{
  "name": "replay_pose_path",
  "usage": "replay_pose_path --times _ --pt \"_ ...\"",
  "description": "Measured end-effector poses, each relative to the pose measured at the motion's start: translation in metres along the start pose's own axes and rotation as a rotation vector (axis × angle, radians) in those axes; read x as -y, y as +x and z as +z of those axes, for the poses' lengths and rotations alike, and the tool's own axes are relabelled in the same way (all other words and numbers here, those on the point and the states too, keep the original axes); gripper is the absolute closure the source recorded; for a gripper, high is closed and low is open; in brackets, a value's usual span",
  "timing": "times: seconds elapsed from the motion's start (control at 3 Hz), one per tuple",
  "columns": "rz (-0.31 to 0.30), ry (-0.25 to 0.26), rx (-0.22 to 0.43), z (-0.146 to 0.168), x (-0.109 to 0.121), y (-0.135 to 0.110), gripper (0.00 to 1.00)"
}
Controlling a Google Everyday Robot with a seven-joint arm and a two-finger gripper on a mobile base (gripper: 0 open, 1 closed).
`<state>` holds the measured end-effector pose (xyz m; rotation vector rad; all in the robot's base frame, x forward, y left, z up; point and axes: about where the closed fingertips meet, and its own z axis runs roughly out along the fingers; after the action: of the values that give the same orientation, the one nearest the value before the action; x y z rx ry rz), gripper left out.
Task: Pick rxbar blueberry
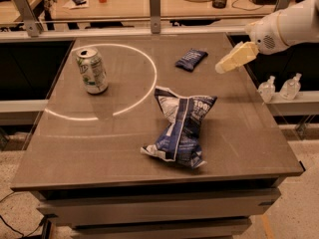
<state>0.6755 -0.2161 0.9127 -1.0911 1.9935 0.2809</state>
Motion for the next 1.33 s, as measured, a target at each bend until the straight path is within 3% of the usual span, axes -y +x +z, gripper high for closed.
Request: replay_pose_path --times 0.33,1.33 --pt "-0.014 0.002 -0.017 0.006 0.001 0.002 0.00" --pt "0.145 0.004 -0.011 0.054 0.008 0.012 0.00"
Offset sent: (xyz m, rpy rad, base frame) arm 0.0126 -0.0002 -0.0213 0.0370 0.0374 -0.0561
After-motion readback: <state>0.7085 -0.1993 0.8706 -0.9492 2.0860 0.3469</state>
